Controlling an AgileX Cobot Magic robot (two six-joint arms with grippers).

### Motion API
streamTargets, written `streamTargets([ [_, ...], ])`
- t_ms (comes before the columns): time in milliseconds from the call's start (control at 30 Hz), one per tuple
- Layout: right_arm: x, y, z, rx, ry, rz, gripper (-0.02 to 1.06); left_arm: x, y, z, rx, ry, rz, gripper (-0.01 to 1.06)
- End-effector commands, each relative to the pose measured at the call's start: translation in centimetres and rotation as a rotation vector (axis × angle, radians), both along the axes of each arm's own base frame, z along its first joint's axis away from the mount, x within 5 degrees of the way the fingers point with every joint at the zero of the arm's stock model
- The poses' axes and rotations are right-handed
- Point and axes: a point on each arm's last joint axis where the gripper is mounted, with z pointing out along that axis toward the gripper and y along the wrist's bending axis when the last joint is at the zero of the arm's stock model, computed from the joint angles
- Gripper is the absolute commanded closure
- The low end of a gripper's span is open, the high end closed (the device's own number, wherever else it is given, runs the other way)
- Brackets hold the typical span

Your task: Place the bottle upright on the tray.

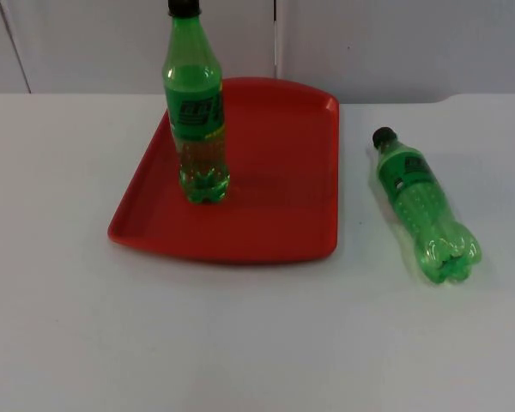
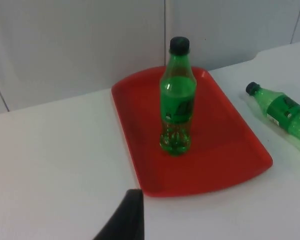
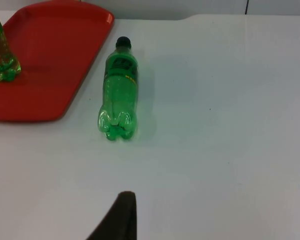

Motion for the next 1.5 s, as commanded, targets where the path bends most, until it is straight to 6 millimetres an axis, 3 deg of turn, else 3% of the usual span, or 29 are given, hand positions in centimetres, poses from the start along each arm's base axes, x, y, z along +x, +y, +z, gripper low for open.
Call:
streamTargets([
  [0, 0.0, 0.0, 0.0, -0.003, -0.008, -0.004, 0.0, -1.1, 0.5, -0.5, -0.004, 0.013, -0.005, 0.0],
  [233, 0.0, 0.0, 0.0, -0.003, -0.008, -0.004, 0.0, -2.6, 1.2, -0.9, -0.018, -0.005, -0.004, 0.0],
  [667, 0.0, 0.0, 0.0, -0.003, -0.008, -0.004, 0.0, -5.0, 2.2, -4.7, -0.067, -0.033, -0.022, 0.0],
  [1100, 0.0, 0.0, 0.0, -0.002, -0.01, -0.005, 0.0, -4.7, 2.3, -7.0, 0.061, 0.084, -0.022, 0.0],
  [1467, 0.0, 0.0, 0.0, -0.002, -0.01, -0.005, 0.0, -4.7, 2.3, -7.0, 0.061, 0.084, -0.022, 0.0],
])
